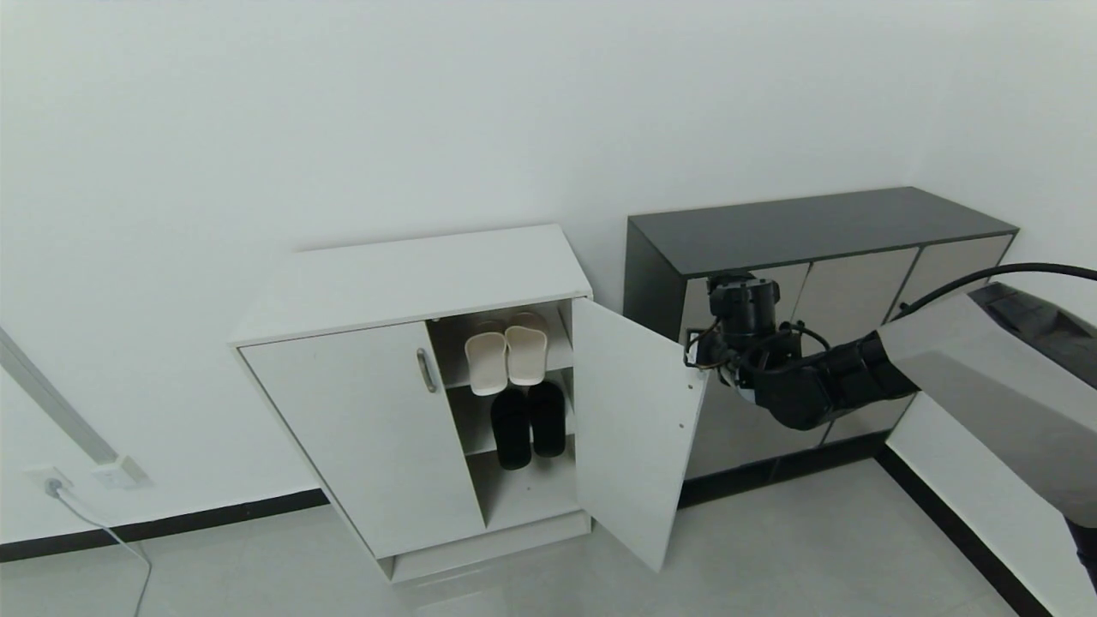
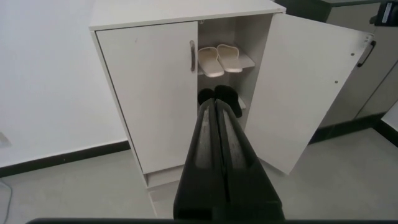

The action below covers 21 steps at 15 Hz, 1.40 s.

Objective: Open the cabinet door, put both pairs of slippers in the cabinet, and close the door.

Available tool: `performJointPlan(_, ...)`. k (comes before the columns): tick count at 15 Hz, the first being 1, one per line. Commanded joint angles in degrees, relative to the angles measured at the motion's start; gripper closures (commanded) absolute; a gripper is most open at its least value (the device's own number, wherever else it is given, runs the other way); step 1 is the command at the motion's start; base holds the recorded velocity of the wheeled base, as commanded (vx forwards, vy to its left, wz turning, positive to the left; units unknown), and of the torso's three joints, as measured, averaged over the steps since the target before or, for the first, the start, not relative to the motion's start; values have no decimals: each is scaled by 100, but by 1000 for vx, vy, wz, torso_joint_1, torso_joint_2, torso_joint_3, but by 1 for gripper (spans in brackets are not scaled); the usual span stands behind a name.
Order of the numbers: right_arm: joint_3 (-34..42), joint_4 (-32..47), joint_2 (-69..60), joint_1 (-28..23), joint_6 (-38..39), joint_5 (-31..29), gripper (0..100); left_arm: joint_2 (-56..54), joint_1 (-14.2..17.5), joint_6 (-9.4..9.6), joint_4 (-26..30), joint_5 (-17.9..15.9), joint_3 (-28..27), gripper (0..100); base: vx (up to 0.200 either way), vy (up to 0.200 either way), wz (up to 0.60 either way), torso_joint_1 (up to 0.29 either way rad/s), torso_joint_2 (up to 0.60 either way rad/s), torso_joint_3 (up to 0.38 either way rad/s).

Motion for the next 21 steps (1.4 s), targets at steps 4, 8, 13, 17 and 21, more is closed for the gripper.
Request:
performJointPlan(4,-5,41,84,41,25,-12,100,0,1,-1,-1,-2,1,100,0,0,0,0,0,0)
performJointPlan(8,74,586,-162,200,245,84,100,9,1,-1,-1,-2,1,100,0,0,0,0,0,0)
performJointPlan(13,786,586,-636,1114,456,111,100,9,1,-1,-1,-2,1,100,0,0,0,0,0,0)
performJointPlan(17,1234,568,-1076,1615,544,128,100,0,1,-10,-1,-2,1,100,0,0,0,0,0,0)
performJointPlan(21,1630,137,-1199,1597,192,146,100,0,1,-10,-1,-2,1,100,0,0,0,0,0,0)
